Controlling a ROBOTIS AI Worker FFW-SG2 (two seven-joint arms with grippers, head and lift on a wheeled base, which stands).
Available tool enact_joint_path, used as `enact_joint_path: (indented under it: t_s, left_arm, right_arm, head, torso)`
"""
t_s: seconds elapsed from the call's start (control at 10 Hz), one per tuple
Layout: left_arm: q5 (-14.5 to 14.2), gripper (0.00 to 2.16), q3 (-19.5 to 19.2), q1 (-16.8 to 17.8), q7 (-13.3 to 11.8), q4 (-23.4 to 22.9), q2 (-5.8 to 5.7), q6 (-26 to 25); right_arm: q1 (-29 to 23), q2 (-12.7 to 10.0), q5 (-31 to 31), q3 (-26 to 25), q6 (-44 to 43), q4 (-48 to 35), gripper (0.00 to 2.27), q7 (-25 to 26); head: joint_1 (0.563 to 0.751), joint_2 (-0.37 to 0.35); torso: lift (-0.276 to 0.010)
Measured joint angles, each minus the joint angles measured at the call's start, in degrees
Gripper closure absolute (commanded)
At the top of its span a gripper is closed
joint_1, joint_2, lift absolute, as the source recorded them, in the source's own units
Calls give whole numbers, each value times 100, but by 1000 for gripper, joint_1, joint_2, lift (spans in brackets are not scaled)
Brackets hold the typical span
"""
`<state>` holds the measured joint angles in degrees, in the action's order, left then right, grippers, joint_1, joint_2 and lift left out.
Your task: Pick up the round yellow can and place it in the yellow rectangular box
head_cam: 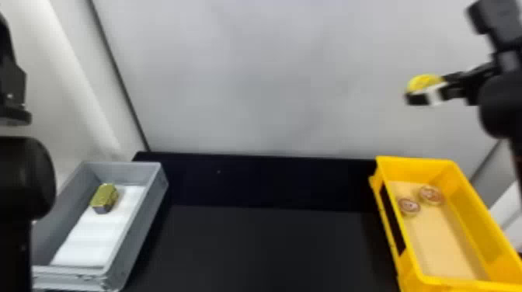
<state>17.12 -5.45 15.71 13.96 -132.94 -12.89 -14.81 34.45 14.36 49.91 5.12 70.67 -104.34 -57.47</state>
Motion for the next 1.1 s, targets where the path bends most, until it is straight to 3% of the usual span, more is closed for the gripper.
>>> enact_joint_path:
  t_s: [0.2, 0.4, 0.5, 0.7, 0.9, 1.1]
  left_arm:
    - [0, 159, 8, 21, -5, -8, -28, -24]
    - [0, 159, 9, 32, -11, -13, -38, -31]
    - [1, 159, 5, 32, -16, -16, -43, -34]
    - [2, 160, -6, 28, -30, -23, -54, -46]
    - [2, 159, -9, 27, -41, -34, -70, -62]
    - [2, 159, -3, 35, -50, -40, -72, -66]
  right_arm:
    - [-170, 274, 103, -682, -154, 0, 722, 328]
    - [-593, 361, -310, -1600, -488, 108, 722, 918]
    - [-851, 369, -864, -2043, -671, 222, 722, 1389]
    - [-1399, 460, -2610, -2570, -1012, 633, 722, 2579]
    - [-1831, 619, -4360, -2512, -1460, 1239, 722, 3611]
    - [-2007, 661, -5126, -2253, -1975, 1951, 722, 3867]
  head:
    - [663, 54]
    - [663, 54]
    - [663, 54]
    - [663, 54]
    - [663, 54]
    - [663, 54]
  torso:
    - [-10]
    - [-10]
    - [-10]
    - [-10]
    - [-10]
    - [-10]
